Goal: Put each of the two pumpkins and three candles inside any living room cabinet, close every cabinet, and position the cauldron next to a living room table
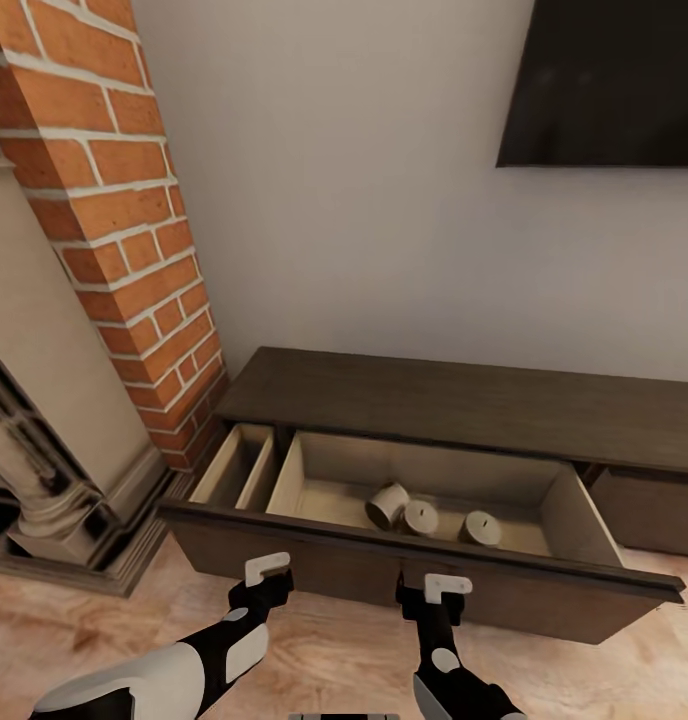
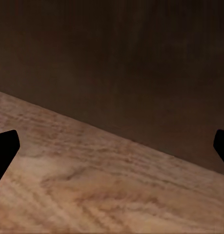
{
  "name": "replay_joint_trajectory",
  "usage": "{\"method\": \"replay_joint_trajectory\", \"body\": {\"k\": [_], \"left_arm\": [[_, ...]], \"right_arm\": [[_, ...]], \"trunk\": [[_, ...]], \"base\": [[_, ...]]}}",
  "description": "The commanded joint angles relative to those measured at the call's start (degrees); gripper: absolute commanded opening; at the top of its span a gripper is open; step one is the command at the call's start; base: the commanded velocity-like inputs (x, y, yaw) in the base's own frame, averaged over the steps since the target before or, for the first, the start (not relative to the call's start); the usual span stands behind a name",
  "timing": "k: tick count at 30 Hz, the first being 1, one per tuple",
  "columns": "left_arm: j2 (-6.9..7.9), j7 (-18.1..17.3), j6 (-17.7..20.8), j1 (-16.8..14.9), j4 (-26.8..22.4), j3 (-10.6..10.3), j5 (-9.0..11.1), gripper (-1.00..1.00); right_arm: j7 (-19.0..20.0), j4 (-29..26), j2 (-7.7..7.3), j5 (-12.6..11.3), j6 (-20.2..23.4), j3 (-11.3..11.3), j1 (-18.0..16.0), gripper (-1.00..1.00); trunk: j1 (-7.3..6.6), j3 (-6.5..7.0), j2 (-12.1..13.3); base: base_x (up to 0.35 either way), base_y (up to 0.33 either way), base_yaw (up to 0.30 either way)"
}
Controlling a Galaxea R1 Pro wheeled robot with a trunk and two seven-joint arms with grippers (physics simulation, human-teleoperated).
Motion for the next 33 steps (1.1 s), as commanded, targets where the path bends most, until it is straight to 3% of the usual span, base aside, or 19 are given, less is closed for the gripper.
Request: {"method": "replay_joint_trajectory", "body": {"k": [1,33], "left_arm": [[0.02,0.39,-0.18,-0.04,-0.11,-0.5,0.31,1.0],[0.02,0.39,-0.25,-0.04,-0.11,-0.47,0.31,1.0]], "right_arm": [[-0.22,-0.01,-0.03,-0.11,-0.14,0.84,-0.08,1.0],[-0.38,-0.17,-0.04,-0.08,-0.22,0.84,-0.08,1.0]], "trunk": [[0.02,-0.04,-0.02],[0.02,-0.04,-0.02]], "base": [[0.266,0.0,0.0],[0.307,0.0,0.0]]}}
